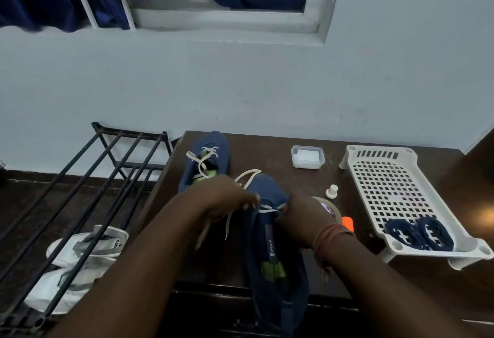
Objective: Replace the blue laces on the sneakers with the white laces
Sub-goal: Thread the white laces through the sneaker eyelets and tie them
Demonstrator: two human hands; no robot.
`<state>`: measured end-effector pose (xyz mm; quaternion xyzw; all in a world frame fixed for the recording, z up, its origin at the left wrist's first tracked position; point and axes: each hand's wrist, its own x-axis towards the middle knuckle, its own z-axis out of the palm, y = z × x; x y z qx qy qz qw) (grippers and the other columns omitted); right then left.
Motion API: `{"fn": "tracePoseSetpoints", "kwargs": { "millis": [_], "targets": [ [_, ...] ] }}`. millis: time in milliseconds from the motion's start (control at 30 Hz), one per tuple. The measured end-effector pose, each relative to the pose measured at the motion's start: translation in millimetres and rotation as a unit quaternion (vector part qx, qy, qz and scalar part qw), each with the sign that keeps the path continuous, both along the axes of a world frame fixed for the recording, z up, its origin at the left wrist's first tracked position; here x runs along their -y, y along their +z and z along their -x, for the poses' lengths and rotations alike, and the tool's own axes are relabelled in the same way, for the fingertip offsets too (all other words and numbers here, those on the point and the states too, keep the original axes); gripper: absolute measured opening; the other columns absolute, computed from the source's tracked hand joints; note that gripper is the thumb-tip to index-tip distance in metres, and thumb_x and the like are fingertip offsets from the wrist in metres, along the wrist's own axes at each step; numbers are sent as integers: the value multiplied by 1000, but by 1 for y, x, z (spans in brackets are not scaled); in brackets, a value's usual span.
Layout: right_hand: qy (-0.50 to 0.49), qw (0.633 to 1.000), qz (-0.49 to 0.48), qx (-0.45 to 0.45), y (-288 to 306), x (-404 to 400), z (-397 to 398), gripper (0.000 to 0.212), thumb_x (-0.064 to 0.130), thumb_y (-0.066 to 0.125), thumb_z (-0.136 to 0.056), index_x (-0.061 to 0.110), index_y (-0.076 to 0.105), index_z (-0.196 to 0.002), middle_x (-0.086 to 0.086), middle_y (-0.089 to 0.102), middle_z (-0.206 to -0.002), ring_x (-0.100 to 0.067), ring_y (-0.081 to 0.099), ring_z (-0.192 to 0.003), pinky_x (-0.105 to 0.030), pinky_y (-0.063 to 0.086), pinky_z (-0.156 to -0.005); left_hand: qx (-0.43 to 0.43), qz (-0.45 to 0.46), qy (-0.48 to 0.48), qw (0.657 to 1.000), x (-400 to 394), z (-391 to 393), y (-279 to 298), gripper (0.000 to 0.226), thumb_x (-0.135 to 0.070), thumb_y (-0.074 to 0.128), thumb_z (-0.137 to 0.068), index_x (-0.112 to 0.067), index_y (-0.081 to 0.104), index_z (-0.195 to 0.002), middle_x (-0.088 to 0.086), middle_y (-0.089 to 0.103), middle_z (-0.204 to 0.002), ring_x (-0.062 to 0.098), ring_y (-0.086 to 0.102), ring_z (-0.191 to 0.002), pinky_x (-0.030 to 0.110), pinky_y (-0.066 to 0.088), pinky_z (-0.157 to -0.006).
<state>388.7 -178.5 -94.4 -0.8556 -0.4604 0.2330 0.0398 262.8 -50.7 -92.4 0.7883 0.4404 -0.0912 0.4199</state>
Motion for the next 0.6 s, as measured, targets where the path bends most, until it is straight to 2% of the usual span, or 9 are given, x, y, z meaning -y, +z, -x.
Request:
{"fn": "tracePoseSetpoints", "kwargs": {
  "millis": [67,133,200,233,267,333,400,500,600],
  "targets": [
    [-2,1000,-4,2,-1,1,1,27,20,49,-100,7,61,-120,-12,63,-124,-26,60,-113,-28,44,-85,174,123,145,966,-4,-6,0,41,-48,60,-91,-16,65,-66,7,67,-78,25,58,-72,35,47,-74],
    [2,1000,-3,4,-1,2,2,28,18,46,-101,6,59,-123,-12,62,-126,-26,59,-115,-29,44,-89,314,209,257,890,-9,-9,4,47,-39,58,-96,-16,52,-55,7,70,-75,22,53,-67,40,45,-72],
    [-13,1000,-11,-4,-3,1,0,26,19,50,-99,6,60,-119,-12,64,-122,-26,61,-111,-29,45,-84,395,287,314,814,-11,-6,9,45,-32,57,-99,-14,46,-59,6,67,-66,18,57,-61,38,53,-72],
    [-13,1000,-9,2,-3,1,0,26,19,51,-98,6,60,-118,-12,64,-121,-26,62,-110,-29,46,-84,413,321,341,781,-12,-4,11,42,-32,57,-98,-15,45,-62,4,57,-58,16,52,-51,34,54,-62],
    [-5,1000,-6,9,-3,0,0,26,19,50,-99,6,60,-119,-13,64,-122,-26,61,-110,-30,46,-86,407,321,358,777,-12,-3,12,39,-34,58,-98,-17,45,-66,1,49,-55,13,44,-42,28,50,-49],
    [7,1000,6,15,-3,0,-1,27,17,47,-100,5,59,-121,-13,63,-124,-26,60,-107,-30,45,-90,306,150,340,877,-18,-4,2,32,-39,55,-98,-15,54,-76,2,51,-62,12,42,-40,27,42,-48],
    [9,1000,16,19,-5,-1,-1,28,18,45,-101,6,59,-123,-13,61,-127,-26,59,-110,-30,44,-91,146,-82,240,956,-19,-5,-10,32,-42,52,-97,-12,61,-92,7,64,-81,21,60,-66,33,47,-68],
    [-5,999,25,19,-5,-2,-2,30,20,46,-101,5,58,-124,-13,60,-129,-28,57,-118,-31,45,-89,16,-202,132,970,-5,-7,-20,32,-38,55,-94,-16,54,-117,9,66,-111,31,62,-105,34,46,-83],
    [-13,1000,23,15,-11,-2,-1,28,19,46,-100,5,58,-122,-12,61,-125,-27,59,-115,-30,45,-89,14,-255,12,967,2,-11,-31,25,-24,59,-90,-24,69,-112,2,69,-114,23,64,-102,32,52,-87]
  ]
}}
